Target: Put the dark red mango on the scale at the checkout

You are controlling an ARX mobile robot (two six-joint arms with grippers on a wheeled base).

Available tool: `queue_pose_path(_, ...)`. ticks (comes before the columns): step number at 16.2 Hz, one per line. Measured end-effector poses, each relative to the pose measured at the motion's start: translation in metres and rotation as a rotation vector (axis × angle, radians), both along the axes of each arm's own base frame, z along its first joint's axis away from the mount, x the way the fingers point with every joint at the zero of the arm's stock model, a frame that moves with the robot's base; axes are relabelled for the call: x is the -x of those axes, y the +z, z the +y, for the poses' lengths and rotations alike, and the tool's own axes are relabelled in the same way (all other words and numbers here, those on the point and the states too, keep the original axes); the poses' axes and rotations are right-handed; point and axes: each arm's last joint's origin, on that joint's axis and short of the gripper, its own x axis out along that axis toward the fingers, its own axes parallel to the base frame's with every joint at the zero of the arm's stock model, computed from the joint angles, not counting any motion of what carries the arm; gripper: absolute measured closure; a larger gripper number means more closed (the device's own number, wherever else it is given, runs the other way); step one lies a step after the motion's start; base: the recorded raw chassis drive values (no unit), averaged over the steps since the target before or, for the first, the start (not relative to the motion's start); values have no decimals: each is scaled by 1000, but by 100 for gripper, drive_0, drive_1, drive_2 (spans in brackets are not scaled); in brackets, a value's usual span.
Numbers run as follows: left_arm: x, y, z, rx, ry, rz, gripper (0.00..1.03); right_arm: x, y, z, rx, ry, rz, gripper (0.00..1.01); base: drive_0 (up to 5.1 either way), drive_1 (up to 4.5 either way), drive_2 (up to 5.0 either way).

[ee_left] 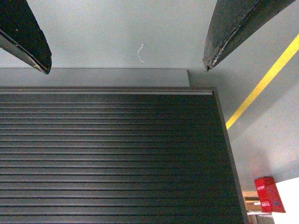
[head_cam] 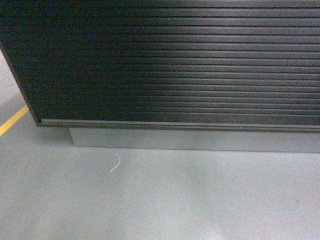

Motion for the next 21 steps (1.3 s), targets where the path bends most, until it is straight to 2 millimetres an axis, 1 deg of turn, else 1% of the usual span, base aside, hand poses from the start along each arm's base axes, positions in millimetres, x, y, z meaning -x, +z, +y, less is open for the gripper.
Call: queue_pose_path(21,0,0,0,0,0,2,5,0,0,0,0,0,2,3,14,440,-412)
